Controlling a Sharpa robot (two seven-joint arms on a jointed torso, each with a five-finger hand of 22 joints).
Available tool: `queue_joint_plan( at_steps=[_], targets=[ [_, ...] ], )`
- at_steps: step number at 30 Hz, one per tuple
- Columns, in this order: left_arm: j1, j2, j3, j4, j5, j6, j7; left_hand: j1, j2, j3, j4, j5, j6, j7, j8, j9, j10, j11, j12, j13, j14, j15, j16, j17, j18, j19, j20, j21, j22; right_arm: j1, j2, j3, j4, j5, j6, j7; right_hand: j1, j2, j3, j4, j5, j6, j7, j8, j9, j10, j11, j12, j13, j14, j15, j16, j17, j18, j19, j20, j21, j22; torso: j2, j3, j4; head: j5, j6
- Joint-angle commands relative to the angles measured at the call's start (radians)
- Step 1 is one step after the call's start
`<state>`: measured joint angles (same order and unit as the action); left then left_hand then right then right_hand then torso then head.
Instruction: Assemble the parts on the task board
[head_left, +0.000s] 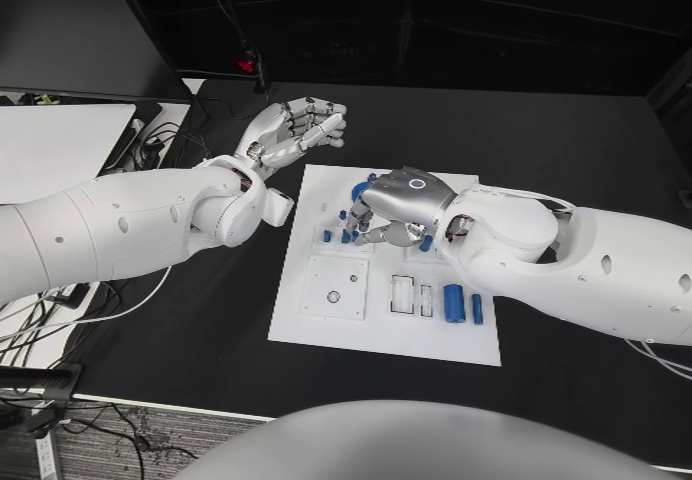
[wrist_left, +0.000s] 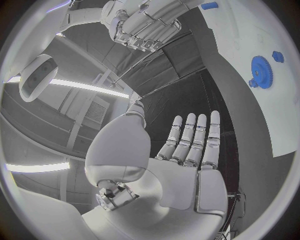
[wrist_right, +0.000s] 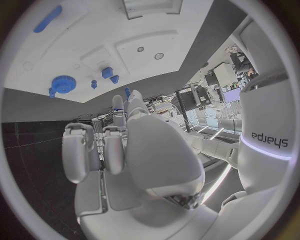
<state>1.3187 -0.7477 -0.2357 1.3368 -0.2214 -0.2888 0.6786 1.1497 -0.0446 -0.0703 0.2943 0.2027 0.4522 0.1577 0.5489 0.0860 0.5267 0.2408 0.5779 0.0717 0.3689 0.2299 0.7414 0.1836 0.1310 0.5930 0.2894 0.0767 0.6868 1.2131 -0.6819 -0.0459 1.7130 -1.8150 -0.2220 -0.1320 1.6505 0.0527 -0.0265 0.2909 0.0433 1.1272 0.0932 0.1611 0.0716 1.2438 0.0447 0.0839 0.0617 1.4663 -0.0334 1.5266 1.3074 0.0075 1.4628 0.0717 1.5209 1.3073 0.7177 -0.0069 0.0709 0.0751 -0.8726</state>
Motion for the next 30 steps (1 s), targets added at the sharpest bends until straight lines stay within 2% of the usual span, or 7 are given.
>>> queue_joint_plan(
  at_steps=[1,11,15,30],
  targets=[
    [0.001,0.0,0.001,0.001,0.003,0.009,0.062,-0.001,0.009,0.002,0.0,0.005,-0.007,0.124,0.005,-0.001,-0.007,-0.001,0.005,-0.001,0.001,-0.007,0.005,-0.001,0.003,0.006,-0.002,0.006,-0.001,-0.001,0.006,0.0,-0.003,0.004,0.055,0.001,0.007,0.001,0.006,0.0,0.004,0.002,0.008,-0.007,0.001,0.004,0.004,-0.007,-0.001,0.09,0.01,-0.001,0.188,0.008,0.073,0.007,-0.006,0.237,0.001,-0.0004,-0.0016,0.003,0.0],
    [0.001,0.0,0.001,0.001,0.003,0.008,0.062,-0.001,0.009,0.002,0.0,0.005,-0.007,0.124,0.005,-0.001,-0.007,-0.001,0.005,-0.001,0.001,-0.007,0.005,-0.001,0.003,0.006,-0.002,0.006,-0.001,-0.026,0.018,-0.001,-0.009,0.005,0.112,-0.011,0.008,0.002,0.009,-0.001,0.004,0.001,0.01,-0.01,0.001,0.005,0.006,-0.01,-0.001,0.09,0.012,-0.001,0.186,0.009,0.071,0.009,-0.01,0.235,0.0,-0.0012,-0.0011,0.001,0.0],
    [0.001,0.001,0.001,0.001,0.003,0.008,0.062,-0.001,0.01,0.002,0.0,0.005,-0.008,0.124,0.006,-0.002,-0.008,-0.001,0.006,-0.001,0.001,-0.007,0.006,-0.002,0.003,0.007,-0.002,0.006,-0.001,-0.035,0.024,-0.002,-0.014,0.005,0.126,-0.01,0.008,0.002,0.01,-0.001,0.004,0.0,0.011,-0.011,0.0,0.005,0.007,-0.011,-0.001,0.09,0.012,-0.001,0.186,0.01,0.07,0.01,-0.011,0.235,0.001,-0.0004,-0.0006,-0.001,0.0],
    [0.001,0.0,0.001,0.001,0.003,0.008,0.063,-0.001,0.01,0.002,0.0,0.006,-0.009,0.124,0.007,-0.002,-0.008,-0.001,0.006,-0.001,0.001,-0.007,0.007,-0.003,0.003,0.007,-0.002,0.006,-0.002,-0.069,0.052,-0.003,-0.049,0.005,0.123,0.005,0.01,0.001,0.013,-0.002,0.004,-0.002,0.014,-0.015,-0.001,0.004,0.01,-0.016,-0.001,0.09,0.015,-0.001,0.186,0.01,0.069,0.013,-0.013,0.234,0.0,-0.0006,-0.0007,-0.003,0.0]
  ],
)
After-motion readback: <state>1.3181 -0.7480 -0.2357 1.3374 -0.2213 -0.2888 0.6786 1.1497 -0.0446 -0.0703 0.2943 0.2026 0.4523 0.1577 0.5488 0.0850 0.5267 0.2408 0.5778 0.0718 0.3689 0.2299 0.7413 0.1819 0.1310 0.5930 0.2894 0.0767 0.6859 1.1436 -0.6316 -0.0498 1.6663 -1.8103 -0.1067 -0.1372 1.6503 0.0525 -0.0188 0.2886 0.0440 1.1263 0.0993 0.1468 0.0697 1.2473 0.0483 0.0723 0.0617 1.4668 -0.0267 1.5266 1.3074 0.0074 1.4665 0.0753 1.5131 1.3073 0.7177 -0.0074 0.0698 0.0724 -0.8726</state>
